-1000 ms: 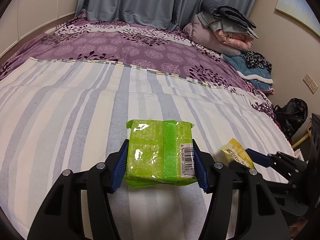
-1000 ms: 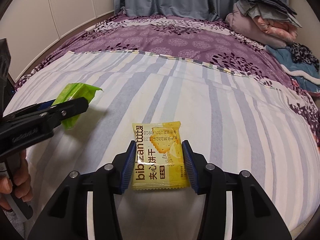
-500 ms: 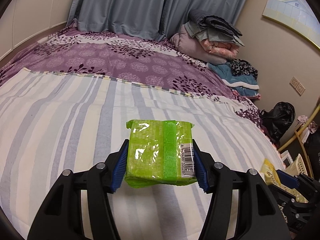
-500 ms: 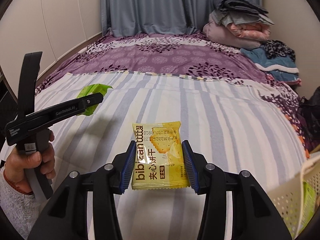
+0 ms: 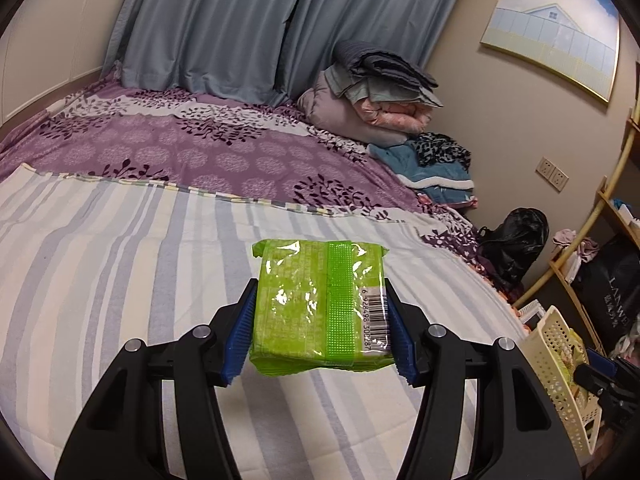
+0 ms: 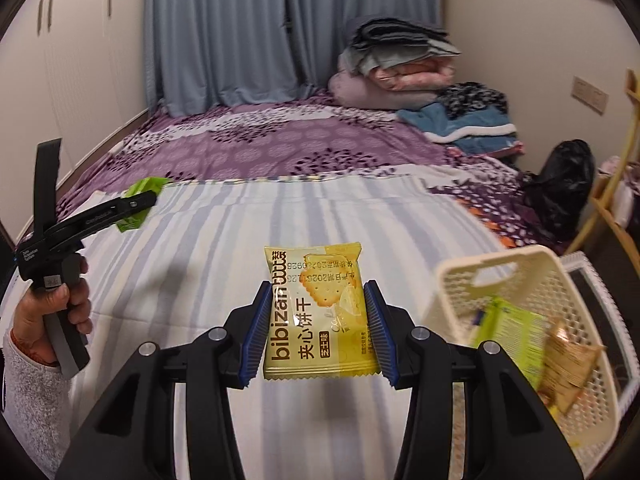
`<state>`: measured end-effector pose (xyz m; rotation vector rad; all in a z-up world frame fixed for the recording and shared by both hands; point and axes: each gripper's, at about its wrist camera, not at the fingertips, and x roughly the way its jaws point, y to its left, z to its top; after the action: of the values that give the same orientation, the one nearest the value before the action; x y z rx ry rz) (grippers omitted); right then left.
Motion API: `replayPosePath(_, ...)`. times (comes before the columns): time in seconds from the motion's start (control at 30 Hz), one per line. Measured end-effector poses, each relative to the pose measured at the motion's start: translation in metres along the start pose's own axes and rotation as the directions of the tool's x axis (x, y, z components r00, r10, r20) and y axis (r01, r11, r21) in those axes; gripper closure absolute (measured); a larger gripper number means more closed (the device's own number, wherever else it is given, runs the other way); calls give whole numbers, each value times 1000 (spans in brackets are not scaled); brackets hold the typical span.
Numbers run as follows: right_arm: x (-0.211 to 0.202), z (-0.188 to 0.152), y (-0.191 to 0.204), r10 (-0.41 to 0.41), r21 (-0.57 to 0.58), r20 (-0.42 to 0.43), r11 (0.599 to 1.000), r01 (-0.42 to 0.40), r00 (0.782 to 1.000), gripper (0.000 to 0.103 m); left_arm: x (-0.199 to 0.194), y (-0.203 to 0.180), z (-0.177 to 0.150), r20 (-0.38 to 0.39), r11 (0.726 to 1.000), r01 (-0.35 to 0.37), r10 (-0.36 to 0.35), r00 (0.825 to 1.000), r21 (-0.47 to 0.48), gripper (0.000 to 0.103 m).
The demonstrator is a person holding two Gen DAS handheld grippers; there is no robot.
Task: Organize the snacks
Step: 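Carry the yellow packet into the cream basket with the right tool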
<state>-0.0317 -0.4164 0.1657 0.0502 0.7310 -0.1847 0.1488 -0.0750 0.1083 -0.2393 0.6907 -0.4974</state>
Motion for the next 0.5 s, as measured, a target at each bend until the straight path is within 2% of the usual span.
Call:
replayPosePath(0.27, -27, -23, -61, -123, 95, -19, 988, 124, 992, 57, -20, -17, 2, 40, 999, 22, -24, 999, 41, 43)
replayPosePath(0.5, -43, -53, -127, -203, 225, -77, 950, 215, 976, 57, -36, -35, 2, 69, 995, 33, -39, 997, 89, 43)
